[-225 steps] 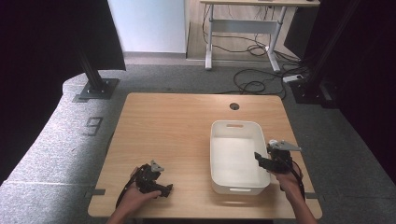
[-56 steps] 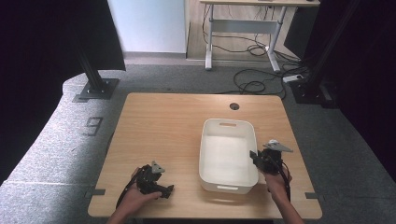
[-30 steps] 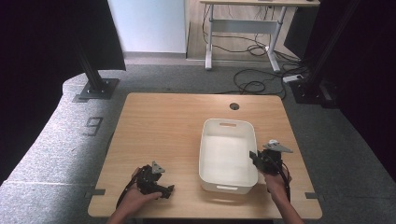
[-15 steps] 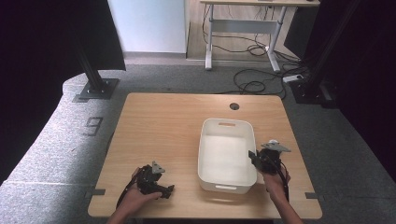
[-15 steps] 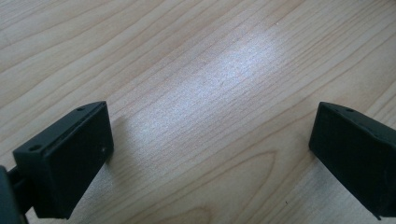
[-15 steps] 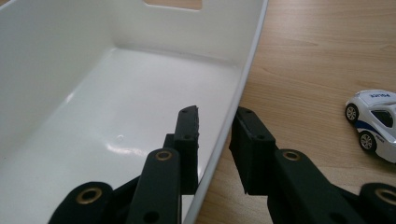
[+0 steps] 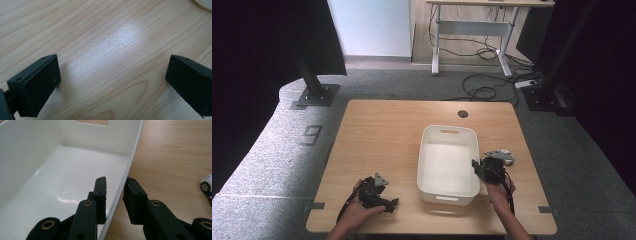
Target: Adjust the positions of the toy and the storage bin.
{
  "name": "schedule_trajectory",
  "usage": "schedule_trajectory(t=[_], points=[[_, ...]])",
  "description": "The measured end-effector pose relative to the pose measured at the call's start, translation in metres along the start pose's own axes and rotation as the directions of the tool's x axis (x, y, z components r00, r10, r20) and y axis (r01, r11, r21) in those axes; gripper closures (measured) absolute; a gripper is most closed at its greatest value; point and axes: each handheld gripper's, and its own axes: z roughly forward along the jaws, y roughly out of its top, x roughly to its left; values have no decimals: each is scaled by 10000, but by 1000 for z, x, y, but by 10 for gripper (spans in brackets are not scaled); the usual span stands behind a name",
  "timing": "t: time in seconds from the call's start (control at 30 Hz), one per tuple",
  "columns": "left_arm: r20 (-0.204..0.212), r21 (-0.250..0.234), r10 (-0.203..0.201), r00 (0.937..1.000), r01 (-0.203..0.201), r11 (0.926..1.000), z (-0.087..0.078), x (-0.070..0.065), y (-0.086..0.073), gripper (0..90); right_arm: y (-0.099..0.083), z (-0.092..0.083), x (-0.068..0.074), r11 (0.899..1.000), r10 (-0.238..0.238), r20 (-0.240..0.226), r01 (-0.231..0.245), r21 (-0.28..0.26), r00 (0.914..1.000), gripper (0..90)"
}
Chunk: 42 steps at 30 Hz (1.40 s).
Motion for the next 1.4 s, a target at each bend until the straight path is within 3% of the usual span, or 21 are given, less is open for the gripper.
schedule_trajectory(t=[0.83,1.4], points=[[7,1,8,10000,-8,10000,0,0,-1,0,9,18,22,9999,-23,-348,20,-109,9994,722],[12,-1,20,10000,-20,10000,0,0,-1,0,12,24,21,9996,-160,-656,145,-235,9977,719]])
